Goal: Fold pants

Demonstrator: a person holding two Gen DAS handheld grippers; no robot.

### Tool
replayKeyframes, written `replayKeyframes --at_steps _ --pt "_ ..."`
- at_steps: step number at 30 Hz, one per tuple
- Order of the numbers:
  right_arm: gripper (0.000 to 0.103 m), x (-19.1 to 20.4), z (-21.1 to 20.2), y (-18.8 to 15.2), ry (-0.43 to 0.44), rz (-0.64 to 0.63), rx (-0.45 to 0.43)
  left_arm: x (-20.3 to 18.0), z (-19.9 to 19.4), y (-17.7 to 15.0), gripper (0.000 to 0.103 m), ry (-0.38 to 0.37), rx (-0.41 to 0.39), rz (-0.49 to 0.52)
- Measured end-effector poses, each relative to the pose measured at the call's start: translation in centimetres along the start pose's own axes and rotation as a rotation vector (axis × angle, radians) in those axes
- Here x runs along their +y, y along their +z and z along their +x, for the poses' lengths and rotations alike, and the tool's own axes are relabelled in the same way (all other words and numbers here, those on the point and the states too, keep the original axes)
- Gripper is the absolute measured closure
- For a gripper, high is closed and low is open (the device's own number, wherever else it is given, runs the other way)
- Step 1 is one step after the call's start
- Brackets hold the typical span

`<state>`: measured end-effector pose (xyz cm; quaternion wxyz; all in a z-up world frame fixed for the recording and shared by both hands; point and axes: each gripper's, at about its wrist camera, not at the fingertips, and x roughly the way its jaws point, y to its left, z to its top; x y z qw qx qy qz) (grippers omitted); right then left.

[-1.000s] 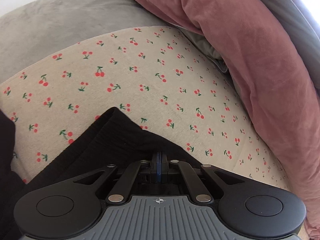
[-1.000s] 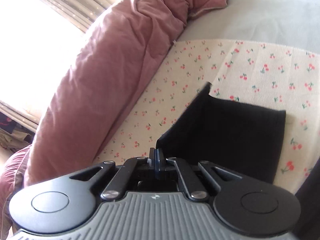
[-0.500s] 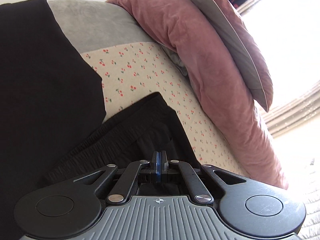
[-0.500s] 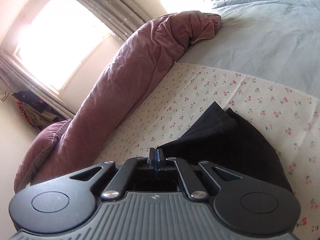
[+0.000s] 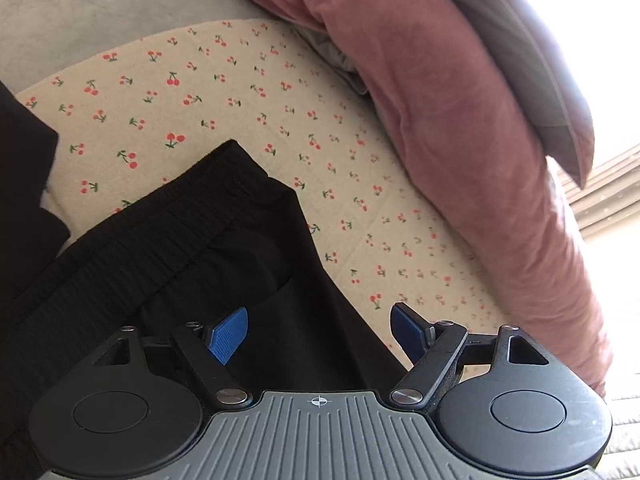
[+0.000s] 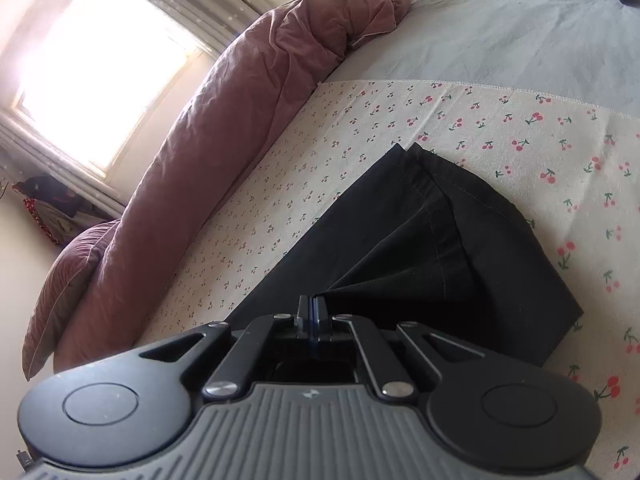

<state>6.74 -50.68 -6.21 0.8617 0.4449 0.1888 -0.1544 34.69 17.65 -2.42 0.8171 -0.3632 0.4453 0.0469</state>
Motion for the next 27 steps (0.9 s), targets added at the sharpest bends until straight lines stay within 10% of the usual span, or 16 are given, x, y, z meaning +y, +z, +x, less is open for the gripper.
replayKeyframes --at_steps 4,8,17,22,27 --pt "0.100 0.0 0.9 0.8 -0.002 -0.015 0.005 -1.8 4.4 1.1 0.028 0.114 -0.004 0.007" --pt "0.100 0.4 2.4 1.5 -0.012 -0.040 0.016 -3.2 6.2 1.2 0.103 0.269 -0.046 0.091" --pt "0.100 2.8 -0.6 3.6 0.071 -0.099 -0.069 2.9 -6.5 -1.4 0.103 -0.045 -0.152 -0.050" --pt "0.100 1.6 -4.9 1.2 0.028 -0.186 -0.065 8.6 -14.1 -5.4 0.103 -0.084 -0.197 -0.046" --pt "0.100 -3.7 -3.9 -0.7 -0.101 -0.153 0.053 12.0 -13.6 -8.6 0.103 -0.020 -0.104 -0.027"
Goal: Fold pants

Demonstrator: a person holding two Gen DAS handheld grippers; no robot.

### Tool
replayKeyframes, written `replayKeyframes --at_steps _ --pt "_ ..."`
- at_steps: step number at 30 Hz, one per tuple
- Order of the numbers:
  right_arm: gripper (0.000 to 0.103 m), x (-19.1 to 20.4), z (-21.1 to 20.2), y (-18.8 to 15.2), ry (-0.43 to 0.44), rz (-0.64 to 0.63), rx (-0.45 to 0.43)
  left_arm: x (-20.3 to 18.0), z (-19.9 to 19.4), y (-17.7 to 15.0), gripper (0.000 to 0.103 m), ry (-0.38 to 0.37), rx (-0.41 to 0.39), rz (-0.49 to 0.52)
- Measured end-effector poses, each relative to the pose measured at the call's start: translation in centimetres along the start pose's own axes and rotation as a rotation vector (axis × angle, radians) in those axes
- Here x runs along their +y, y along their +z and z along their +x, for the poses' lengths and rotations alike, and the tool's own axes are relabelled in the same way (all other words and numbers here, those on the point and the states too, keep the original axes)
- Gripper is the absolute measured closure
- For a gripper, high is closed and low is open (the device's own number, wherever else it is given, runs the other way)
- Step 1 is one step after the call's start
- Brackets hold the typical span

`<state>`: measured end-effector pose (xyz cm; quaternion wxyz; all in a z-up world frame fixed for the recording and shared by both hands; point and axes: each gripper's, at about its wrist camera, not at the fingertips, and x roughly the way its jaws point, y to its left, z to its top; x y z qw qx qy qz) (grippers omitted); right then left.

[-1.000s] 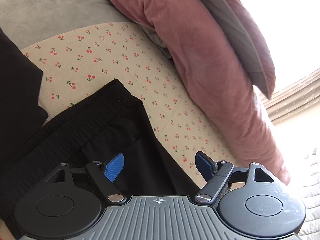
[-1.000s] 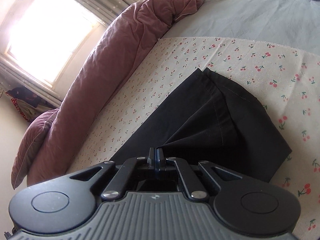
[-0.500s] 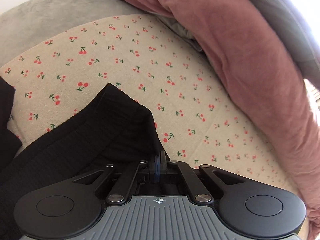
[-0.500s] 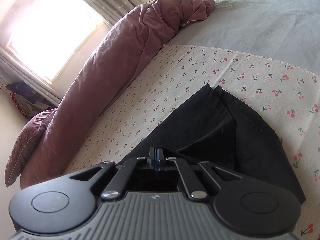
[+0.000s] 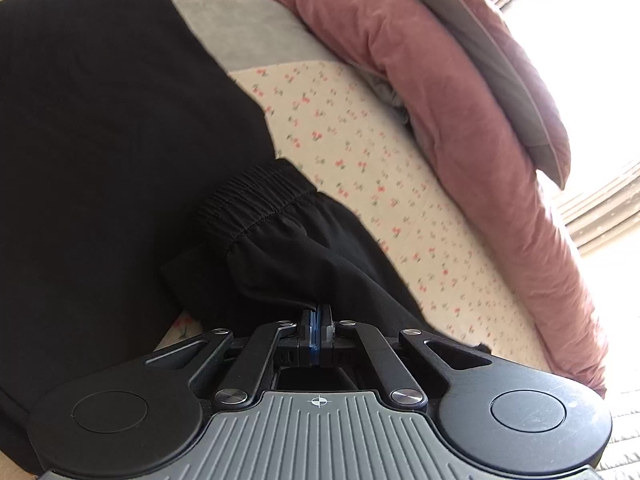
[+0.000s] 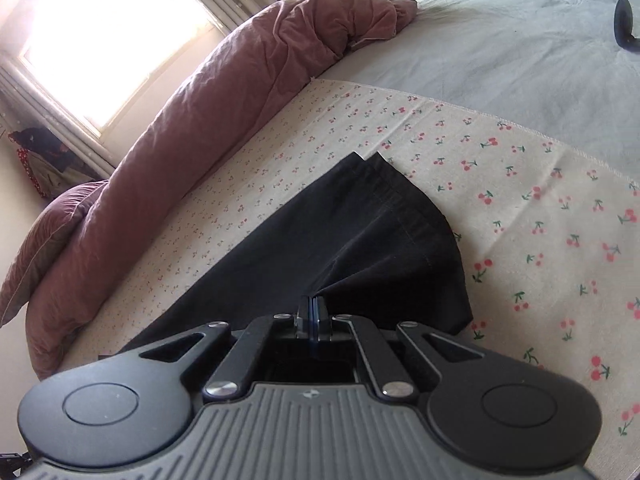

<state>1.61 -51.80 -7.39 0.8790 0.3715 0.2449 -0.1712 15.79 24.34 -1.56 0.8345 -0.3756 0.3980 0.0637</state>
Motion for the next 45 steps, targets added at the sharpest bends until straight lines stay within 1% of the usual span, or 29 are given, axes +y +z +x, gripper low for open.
replayKeyframes --at_steps 1,2,4,8,10,14,15,17,21,23,24,25,26,27,28,29,31,34,35,36,37,38,39,40,41,43,44,45 --pt "0.100 -0.5 0.4 -0.4 -0.033 -0.010 0.012 0.6 0.5 -0.5 0.103 0.014 0.029 -0.013" --pt "0.100 -0.9 0.8 -0.8 -0.063 -0.019 0.022 1.1 0.6 -1.0 0.103 0.023 0.042 -0.029" --pt "0.100 -1.2 1.2 -1.5 -0.084 -0.033 0.034 1.8 0.3 -1.6 0.103 0.033 0.042 -0.025" --pt "0.100 -0.9 0.2 -2.4 -0.072 -0.074 0.034 2.4 -0.8 -1.7 0.103 0.032 0.034 -0.018" --pt "0.100 -0.9 -0.7 -2.2 -0.055 -0.059 0.017 2.2 -1.3 -1.8 0.103 0.043 0.019 0.006" --pt "0.100 -1.0 -1.8 -1.6 -0.035 -0.033 -0.016 1.9 -1.0 -1.9 0.103 0.066 0.028 0.022" --pt "0.100 -1.0 -2.1 -1.5 -0.030 -0.030 -0.019 1.7 -0.9 -2.2 0.102 0.078 0.031 0.036" --pt "0.100 -0.9 -2.1 -1.7 -0.044 -0.051 -0.008 1.7 -0.7 -2.5 0.096 0.097 0.035 0.051" --pt "0.100 -2.1 -1.9 -2.7 -0.111 -0.052 0.037 2.4 -0.1 -2.6 0.093 0.115 0.051 0.035" --pt "0.098 -2.9 -2.0 -3.1 -0.153 -0.056 0.017 2.3 0.4 -2.4 0.088 0.127 0.058 0.026" --pt "0.090 -3.6 -2.2 -3.0 -0.133 -0.036 -0.006 2.3 0.5 -2.5 0.086 0.132 0.056 0.020" --pt "0.082 -4.2 -2.5 -2.9 -0.101 0.003 -0.021 2.3 0.4 -2.4 0.081 0.127 0.053 0.013" --pt "0.062 -5.4 -2.8 -2.8 -0.027 0.090 -0.041 2.4 0.3 -2.4 0.072 0.112 0.049 0.007" --pt "0.039 -6.3 -3.2 -2.7 0.038 0.159 -0.060 2.5 0.2 -2.4 0.066 0.097 0.041 0.001" --pt "0.032 -7.0 -3.3 -2.8 0.077 0.204 -0.075 2.7 -0.1 -2.5 0.052 0.092 0.028 -0.010" --pt "0.028 -7.4 -3.4 -2.8 0.091 0.228 -0.086 2.8 -0.1 -2.6 0.043 0.094 0.015 -0.017" --pt "0.028 -7.6 -2.8 -2.9 0.080 0.248 -0.085 2.9 -0.1 -2.8 0.042 0.096 -0.002 -0.019" --pt "0.032 -7.0 -1.1 -2.8 0.121 0.301 -0.057 2.7 0.4 -3.1 0.042 0.110 0.012 -0.010" --pt "0.042 -6.6 -0.4 -2.5 0.112 0.313 -0.059 2.6 0.9 -3.1 0.043 0.113 0.020 -0.008" --pt "0.067 -6.0 0.4 -1.9 0.080 0.308 -0.060 2.4 1.4 -2.9 0.045 0.120 0.016 -0.006" --pt "0.087 -5.5 0.9 -1.4 0.047 0.301 -0.053 2.2 1.7 -2.8 0.050 0.125 -0.002 0.003" --pt "0.099 -4.3 1.6 -0.5 -0.002 0.294 -0.059 2.0 1.8 -2.7 0.081 0.130 -0.022 0.015" --pt "0.099 -3.3 1.4 0.3 -0.013 0.259 -0.093 1.9 2.1 -2.6 0.094 0.129 -0.028 0.020" --pt "0.099 -1.9 0.9 1.1 -0.016 0.204 -0.133 2.0 2.1 -2.4 0.098 0.117 -0.028 -0.003" --pt "0.099 0.1 0.0 1.9 -0.025 0.122 -0.191 1.9 1.9 -2.4 0.102 0.104 -0.043 -0.020" --pt "0.100 4.3 -2.5 2.6 -0.051 -0.064 -0.311 0.7 1.0 -2.8 0.102 0.092 -0.104 0.018" --pt "0.100 6.7 -4.4 2.3 -0.069 -0.176 -0.394 0.2 0.2 -3.1 0.102 0.084 -0.139 0.042" --pt "0.100 8.8 -6.3 1.3 -0.081 -0.283 -0.477 -0.3 -0.5 -3.6 0.102 0.082 -0.161 0.066"
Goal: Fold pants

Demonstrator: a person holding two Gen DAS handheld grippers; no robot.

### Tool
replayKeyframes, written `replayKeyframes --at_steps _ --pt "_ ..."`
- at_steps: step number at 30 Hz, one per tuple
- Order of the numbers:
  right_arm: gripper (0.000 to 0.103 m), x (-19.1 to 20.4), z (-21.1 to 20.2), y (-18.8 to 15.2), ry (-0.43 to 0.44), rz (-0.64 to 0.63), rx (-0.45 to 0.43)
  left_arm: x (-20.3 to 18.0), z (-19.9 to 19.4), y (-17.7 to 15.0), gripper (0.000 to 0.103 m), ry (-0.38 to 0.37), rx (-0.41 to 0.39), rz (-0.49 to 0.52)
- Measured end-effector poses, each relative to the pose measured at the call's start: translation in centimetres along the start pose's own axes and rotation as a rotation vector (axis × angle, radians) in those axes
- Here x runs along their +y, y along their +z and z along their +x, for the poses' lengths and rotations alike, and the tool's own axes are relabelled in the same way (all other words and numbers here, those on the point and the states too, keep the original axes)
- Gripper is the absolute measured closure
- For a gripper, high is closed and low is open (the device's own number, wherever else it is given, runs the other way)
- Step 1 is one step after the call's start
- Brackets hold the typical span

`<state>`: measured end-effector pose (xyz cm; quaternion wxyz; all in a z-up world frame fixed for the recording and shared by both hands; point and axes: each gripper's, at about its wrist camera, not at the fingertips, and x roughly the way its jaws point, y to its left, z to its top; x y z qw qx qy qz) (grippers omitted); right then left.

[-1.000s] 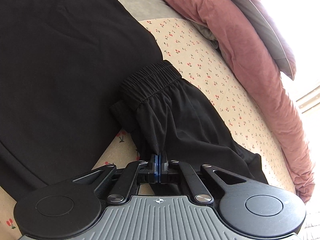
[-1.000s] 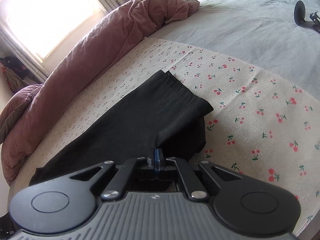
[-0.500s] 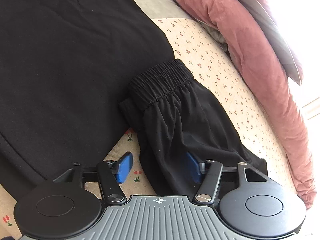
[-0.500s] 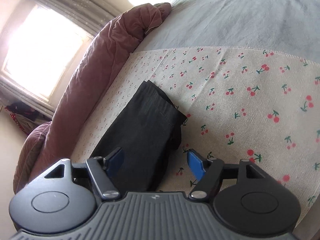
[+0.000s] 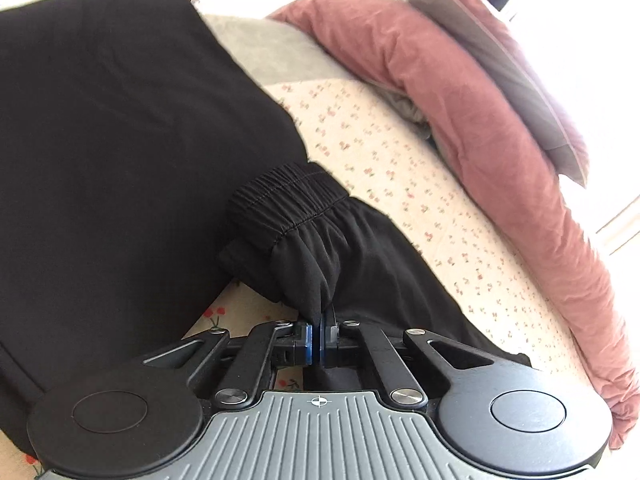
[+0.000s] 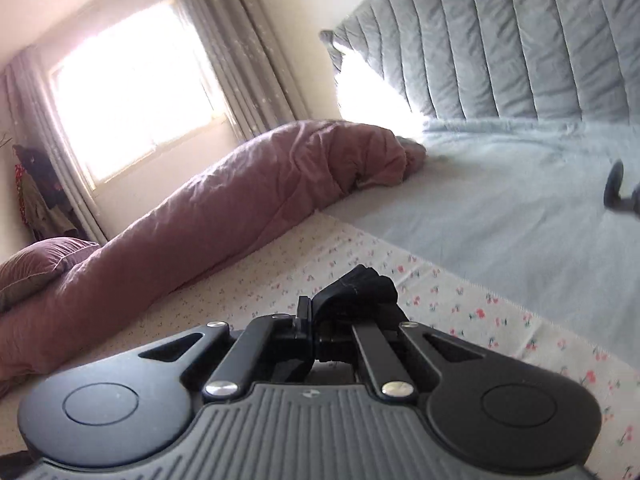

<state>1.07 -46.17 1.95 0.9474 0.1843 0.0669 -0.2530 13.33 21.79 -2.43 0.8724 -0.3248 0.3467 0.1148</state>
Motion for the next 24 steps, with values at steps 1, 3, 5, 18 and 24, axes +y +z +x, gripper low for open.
replayKeyframes --at_steps 1,3,5,18,24 --pt "0.100 1.3 -1.9 0.0 -0.010 -0.082 -0.059 -0.1 -0.5 -0.3 0.102 0.006 -0.001 0.007" --pt "0.100 1.5 -3.8 -0.7 -0.065 -0.155 -0.061 0.4 -0.8 -1.0 0.102 0.026 0.027 -0.008" --pt "0.100 -1.6 -2.5 -2.8 -0.141 -0.110 0.087 1.1 -0.1 -1.8 0.102 0.060 0.072 -0.019" --pt "0.030 -10.8 1.3 -8.1 -0.198 0.194 0.321 0.2 -5.4 -1.4 0.081 -0.042 0.158 0.063" --pt "0.028 -10.5 1.1 -6.8 -0.206 0.202 0.254 -11.4 -4.0 -0.7 0.066 -0.242 0.130 0.341"
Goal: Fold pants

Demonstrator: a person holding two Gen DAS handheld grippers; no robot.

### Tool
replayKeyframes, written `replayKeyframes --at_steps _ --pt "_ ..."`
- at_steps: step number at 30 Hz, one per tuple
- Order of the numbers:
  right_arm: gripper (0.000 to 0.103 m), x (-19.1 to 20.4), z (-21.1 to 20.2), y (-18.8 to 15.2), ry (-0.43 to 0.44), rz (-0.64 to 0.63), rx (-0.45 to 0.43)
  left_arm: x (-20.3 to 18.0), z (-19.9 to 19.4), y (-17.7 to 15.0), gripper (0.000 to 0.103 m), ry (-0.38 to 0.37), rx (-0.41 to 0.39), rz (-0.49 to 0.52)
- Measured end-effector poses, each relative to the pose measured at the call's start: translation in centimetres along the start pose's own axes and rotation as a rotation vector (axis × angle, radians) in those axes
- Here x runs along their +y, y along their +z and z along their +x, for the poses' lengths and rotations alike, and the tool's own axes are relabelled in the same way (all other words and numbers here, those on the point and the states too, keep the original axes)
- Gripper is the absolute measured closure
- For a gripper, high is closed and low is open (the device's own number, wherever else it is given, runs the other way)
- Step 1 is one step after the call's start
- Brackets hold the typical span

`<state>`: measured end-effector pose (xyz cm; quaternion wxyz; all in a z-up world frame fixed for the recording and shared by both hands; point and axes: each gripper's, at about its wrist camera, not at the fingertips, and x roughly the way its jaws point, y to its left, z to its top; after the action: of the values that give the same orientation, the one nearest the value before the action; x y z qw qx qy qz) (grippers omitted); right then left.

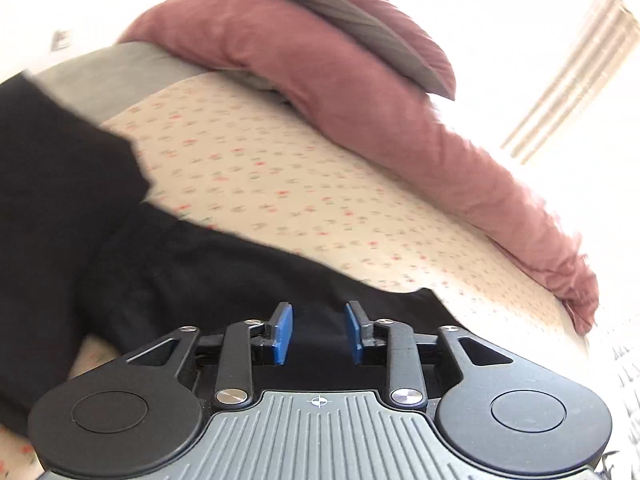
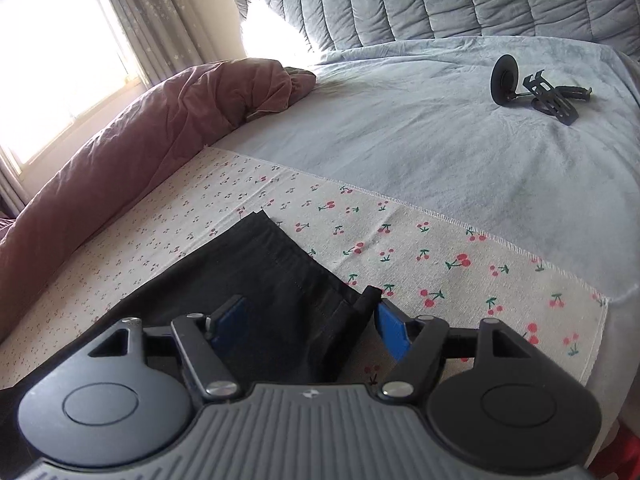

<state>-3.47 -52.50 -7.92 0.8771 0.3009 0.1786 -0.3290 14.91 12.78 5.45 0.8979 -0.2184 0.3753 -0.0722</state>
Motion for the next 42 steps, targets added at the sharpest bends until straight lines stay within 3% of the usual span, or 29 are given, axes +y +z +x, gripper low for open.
replayKeyframes --at_steps 2,7,10,12,13,14,15,17,19,20,21,24,26,29,33,37,38,39,41,42 --pt "0.028 0.4 0.5 0.0 -0.040 -0.020 -0.007 -4.0 3.7 1.1 0.031 -0.032 0.000 0.133" --pt "0.028 0.1 0.6 0.3 -0.083 -0.018 -0.061 -12.3 14.1 0.3 0.030 -0.035 0.086 0.385" --pt "0.028 -0.3 0.2 0.5 -0.108 -0.038 -0.083 -14.4 19.4 -1.2 0.031 -0.008 0.161 0.427" --pt "0.028 -0.5 0.0 1.0 -0.111 -0.061 -0.090 -14.9 21.8 -2.2 0.035 -0.008 0.213 0.430" --pt "0.028 -0.5 0.0 1.2 -0.100 -0.067 -0.087 -14.6 22.5 -2.8 0.053 0.001 0.234 0.431" --pt "0.028 -0.5 0.0 1.4 -0.075 -0.079 -0.082 -14.7 23.1 -3.2 0.093 0.013 0.245 0.435" --pt "0.028 -0.3 0.2 1.4 -0.057 -0.095 -0.070 -14.8 23.6 -3.6 0.103 0.047 0.238 0.446" --pt "0.031 0.6 1.4 1.3 -0.052 -0.165 -0.005 -14.9 23.4 -3.7 0.103 0.046 0.207 0.456" --pt "0.056 1.4 3.0 0.7 -0.112 -0.252 0.062 -14.6 23.4 -3.4 0.103 0.036 0.191 0.431" --pt "0.084 1.6 3.8 0.4 -0.142 -0.282 0.092 -14.3 23.3 -3.2 0.103 0.029 0.185 0.413" --pt "0.095 1.6 4.2 0.0 -0.164 -0.300 0.096 -14.0 23.0 -2.6 0.103 0.019 0.176 0.379" --pt "0.100 1.8 3.8 -0.2 -0.185 -0.330 0.081 -12.9 22.6 -0.9 0.103 -0.010 0.145 0.260" --pt "0.101 2.1 3.4 -0.3 -0.202 -0.347 0.072 -12.5 22.6 -0.4 0.103 -0.015 0.130 0.206" --pt "0.101 2.8 3.0 -0.6 -0.247 -0.402 0.050 -13.2 23.6 -0.3 0.103 0.046 0.079 0.250" --pt "0.100 2.8 4.2 -0.8 -0.261 -0.436 0.070 -12.5 23.8 -0.4 0.103 0.026 0.125 0.224" --pt "0.095 4.6 5.2 0.9 -0.260 -0.518 0.068 -11.0 21.2 0.1 0.103 0.026 0.110 0.197" --pt "0.085 5.0 5.3 1.5 -0.256 -0.525 0.075 -10.4 20.4 0.0 0.103 0.032 0.101 0.194" --pt "0.063 5.5 5.5 2.3 -0.238 -0.530 0.084 -9.7 19.5 -0.1 0.103 0.033 0.093 0.189" --pt "0.038 6.4 5.4 3.6 -0.171 -0.512 0.043 -8.5 18.2 -0.4 0.101 0.022 0.100 0.175" --pt "0.038 7.1 5.8 4.2 -0.119 -0.507 0.036 -7.7 17.6 -0.7 0.101 0.017 0.105 0.162"
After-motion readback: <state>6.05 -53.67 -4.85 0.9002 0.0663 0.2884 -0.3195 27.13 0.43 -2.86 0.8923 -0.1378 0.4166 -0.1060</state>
